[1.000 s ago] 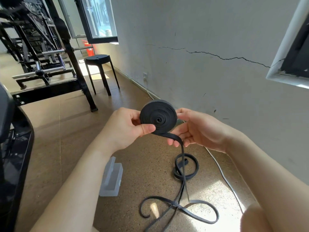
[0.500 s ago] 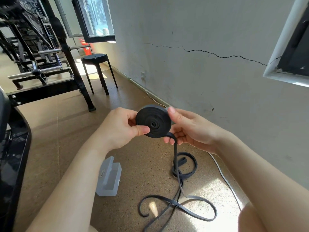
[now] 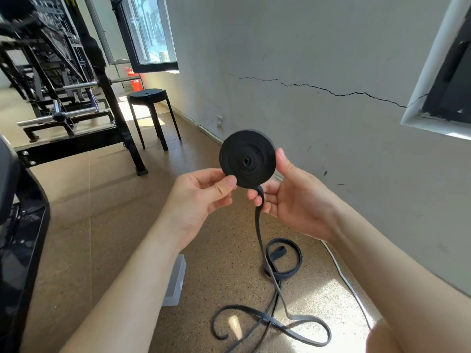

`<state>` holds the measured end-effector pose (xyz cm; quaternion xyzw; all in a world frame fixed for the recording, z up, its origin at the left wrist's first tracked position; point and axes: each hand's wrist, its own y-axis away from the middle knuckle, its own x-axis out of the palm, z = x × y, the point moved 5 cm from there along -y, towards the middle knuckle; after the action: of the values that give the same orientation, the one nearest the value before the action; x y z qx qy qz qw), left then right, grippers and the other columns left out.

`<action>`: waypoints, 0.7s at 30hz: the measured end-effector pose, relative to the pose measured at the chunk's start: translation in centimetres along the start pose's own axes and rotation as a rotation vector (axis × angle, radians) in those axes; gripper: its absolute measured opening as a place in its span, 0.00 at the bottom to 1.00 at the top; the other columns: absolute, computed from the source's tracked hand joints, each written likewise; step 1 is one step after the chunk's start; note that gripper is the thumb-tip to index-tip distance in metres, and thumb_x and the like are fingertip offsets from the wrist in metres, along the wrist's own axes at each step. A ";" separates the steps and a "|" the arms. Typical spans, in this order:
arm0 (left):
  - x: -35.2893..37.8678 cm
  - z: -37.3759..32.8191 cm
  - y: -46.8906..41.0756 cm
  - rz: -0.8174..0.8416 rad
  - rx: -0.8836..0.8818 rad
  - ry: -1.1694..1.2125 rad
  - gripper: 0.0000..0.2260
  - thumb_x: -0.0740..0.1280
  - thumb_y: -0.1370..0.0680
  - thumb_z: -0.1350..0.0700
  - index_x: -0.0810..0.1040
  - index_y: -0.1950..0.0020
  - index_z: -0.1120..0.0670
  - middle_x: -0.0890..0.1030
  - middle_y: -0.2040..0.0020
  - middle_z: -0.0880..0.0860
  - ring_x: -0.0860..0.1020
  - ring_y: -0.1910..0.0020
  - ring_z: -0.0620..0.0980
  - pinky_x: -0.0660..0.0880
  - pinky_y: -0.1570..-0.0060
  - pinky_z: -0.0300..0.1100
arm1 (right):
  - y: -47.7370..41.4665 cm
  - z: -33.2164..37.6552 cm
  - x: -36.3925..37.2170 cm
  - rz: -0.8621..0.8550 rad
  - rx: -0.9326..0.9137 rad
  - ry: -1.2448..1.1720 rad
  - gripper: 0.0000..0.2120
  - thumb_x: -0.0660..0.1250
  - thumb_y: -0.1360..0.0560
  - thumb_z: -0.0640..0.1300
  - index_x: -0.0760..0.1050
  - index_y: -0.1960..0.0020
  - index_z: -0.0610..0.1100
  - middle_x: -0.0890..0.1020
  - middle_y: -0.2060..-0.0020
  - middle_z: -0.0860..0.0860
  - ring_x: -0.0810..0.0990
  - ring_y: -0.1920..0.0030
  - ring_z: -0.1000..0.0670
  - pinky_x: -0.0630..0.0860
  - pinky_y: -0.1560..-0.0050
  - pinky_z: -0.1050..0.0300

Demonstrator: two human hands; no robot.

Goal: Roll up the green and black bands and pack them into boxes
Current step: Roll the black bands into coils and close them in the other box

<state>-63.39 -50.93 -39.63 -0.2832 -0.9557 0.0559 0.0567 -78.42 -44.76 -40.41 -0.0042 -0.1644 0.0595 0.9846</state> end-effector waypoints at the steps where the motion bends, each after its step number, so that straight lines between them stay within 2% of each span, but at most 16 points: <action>1: 0.5 0.2 0.0 0.028 -0.013 0.045 0.13 0.70 0.31 0.55 0.83 0.49 0.60 0.83 0.56 0.55 0.79 0.59 0.47 0.78 0.57 0.39 | 0.0 0.0 0.1 0.032 0.000 -0.035 0.36 0.61 0.28 0.63 0.67 0.28 0.41 0.80 0.61 0.44 0.77 0.61 0.50 0.73 0.58 0.59; 4: 1.2 0.5 -0.1 0.022 -0.004 0.080 0.10 0.68 0.29 0.55 0.84 0.53 0.59 0.84 0.59 0.57 0.81 0.58 0.51 0.79 0.52 0.43 | -0.1 -0.1 0.3 0.091 0.001 -0.080 0.36 0.63 0.28 0.64 0.67 0.28 0.43 0.79 0.58 0.43 0.78 0.59 0.50 0.74 0.57 0.60; 6: 0.8 0.4 -0.2 -0.045 0.046 -0.018 0.11 0.69 0.30 0.55 0.83 0.53 0.59 0.84 0.58 0.60 0.81 0.57 0.54 0.79 0.51 0.46 | 0.1 -0.1 0.2 0.114 0.010 -0.032 0.36 0.63 0.29 0.64 0.68 0.29 0.42 0.79 0.57 0.43 0.78 0.58 0.50 0.74 0.57 0.60; 10: 0.4 -0.1 -0.1 -0.083 0.131 -0.207 0.10 0.69 0.32 0.53 0.83 0.54 0.55 0.84 0.55 0.60 0.80 0.59 0.51 0.80 0.57 0.43 | 0.5 0.2 -0.1 0.130 0.026 0.050 0.32 0.61 0.26 0.61 0.67 0.30 0.41 0.81 0.53 0.40 0.79 0.57 0.48 0.73 0.57 0.59; 14: 0.5 0.1 -0.1 -0.018 0.055 -0.044 0.13 0.68 0.29 0.54 0.82 0.50 0.60 0.83 0.55 0.62 0.80 0.55 0.56 0.77 0.48 0.50 | 0.4 0.2 -0.1 0.132 -0.017 -0.032 0.35 0.66 0.26 0.56 0.63 0.28 0.36 0.77 0.50 0.34 0.79 0.56 0.46 0.74 0.55 0.57; 18: 2.2 0.3 0.2 0.102 -0.001 0.138 0.09 0.67 0.28 0.53 0.82 0.55 0.58 0.78 0.67 0.54 0.78 0.63 0.52 0.76 0.52 0.46 | 0.4 0.1 0.4 0.201 -0.045 -0.129 0.37 0.73 0.30 0.56 0.66 0.30 0.36 0.79 0.50 0.36 0.78 0.54 0.45 0.76 0.54 0.59; 21: 1.7 -0.3 0.1 0.064 0.074 -0.063 0.11 0.68 0.29 0.52 0.81 0.55 0.59 0.82 0.65 0.56 0.80 0.61 0.55 0.78 0.49 0.49 | 0.6 0.2 0.3 0.184 0.008 -0.027 0.35 0.69 0.28 0.58 0.66 0.30 0.39 0.81 0.49 0.37 0.80 0.53 0.45 0.75 0.56 0.58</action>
<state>-64.72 -49.86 -39.26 -0.3096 -0.9448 0.1019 0.0349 -78.29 -44.17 -40.14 -0.0147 -0.1762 0.1506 0.9727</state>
